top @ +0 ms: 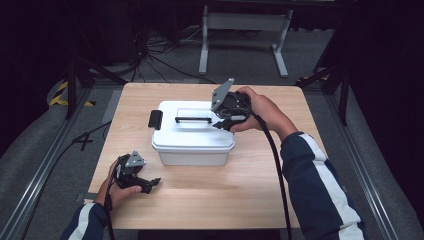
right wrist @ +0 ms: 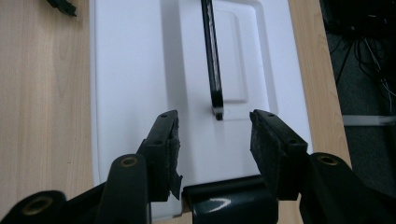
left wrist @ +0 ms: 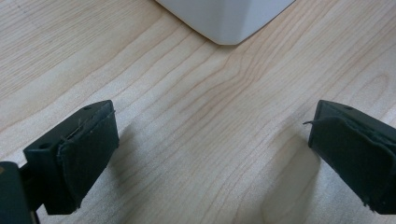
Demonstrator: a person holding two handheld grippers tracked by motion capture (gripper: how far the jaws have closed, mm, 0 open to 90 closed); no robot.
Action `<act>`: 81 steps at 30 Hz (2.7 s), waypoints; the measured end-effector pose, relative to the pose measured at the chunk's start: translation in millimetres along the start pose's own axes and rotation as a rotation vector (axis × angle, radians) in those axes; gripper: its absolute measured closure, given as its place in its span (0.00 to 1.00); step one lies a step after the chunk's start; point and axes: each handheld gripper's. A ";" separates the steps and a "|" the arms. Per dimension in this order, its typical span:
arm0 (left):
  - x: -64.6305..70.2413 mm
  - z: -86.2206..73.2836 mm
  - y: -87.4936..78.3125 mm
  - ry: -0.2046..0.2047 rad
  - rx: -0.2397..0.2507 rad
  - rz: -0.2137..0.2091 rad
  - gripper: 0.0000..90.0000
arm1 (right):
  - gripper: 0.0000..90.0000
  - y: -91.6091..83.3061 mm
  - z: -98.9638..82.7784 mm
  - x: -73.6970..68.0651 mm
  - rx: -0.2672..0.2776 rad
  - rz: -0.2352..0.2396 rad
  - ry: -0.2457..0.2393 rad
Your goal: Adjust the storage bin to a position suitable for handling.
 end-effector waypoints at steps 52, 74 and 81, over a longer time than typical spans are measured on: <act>2.5 -4.5 -5.6 -0.016 -0.009 0.016 0.03 | 0.94 31.2 48.8 -1.1 -0.108 -0.018 -0.126; 2.5 -4.5 -5.5 -0.015 -0.008 0.016 0.03 | 0.95 3.3 48.3 1.5 -0.050 -0.046 -0.117; 2.5 -4.5 -5.6 -0.016 -0.009 0.016 0.03 | 0.95 -6.2 41.7 3.5 -0.042 -0.056 -0.113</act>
Point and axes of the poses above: each handheld gripper's, and its own axes: y roughly forward along the jaws, z roughly out of its top, x roughly to its right, and after that the axes turned 6 degrees about y, right-handed
